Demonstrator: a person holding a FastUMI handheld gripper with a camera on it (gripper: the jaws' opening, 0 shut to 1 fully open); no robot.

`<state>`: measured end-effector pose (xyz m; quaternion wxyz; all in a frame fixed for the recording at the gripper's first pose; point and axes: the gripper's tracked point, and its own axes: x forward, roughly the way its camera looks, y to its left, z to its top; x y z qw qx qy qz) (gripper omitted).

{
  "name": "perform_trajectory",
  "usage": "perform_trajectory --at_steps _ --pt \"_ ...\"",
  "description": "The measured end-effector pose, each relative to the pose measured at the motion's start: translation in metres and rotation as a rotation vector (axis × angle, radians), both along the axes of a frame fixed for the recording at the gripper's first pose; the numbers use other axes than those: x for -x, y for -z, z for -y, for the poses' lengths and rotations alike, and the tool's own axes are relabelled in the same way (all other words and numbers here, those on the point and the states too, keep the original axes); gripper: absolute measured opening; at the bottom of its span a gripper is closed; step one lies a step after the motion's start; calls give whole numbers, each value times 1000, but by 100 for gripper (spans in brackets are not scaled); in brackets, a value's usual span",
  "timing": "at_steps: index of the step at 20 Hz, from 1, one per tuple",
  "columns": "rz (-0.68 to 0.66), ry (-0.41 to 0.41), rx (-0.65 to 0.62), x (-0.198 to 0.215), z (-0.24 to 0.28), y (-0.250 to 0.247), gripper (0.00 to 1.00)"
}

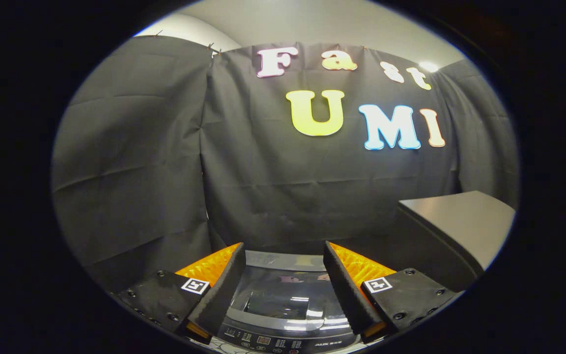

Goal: Put the clothes into the washing machine and then close the washing machine lid.

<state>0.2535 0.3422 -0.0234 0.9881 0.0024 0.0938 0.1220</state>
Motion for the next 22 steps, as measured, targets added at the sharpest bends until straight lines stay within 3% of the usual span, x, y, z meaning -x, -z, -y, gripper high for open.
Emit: perform_trajectory --at_steps 11,22 --pt "71 -6 2 70 110 -55 98" --pt "149 77 -19 139 236 -97 98"
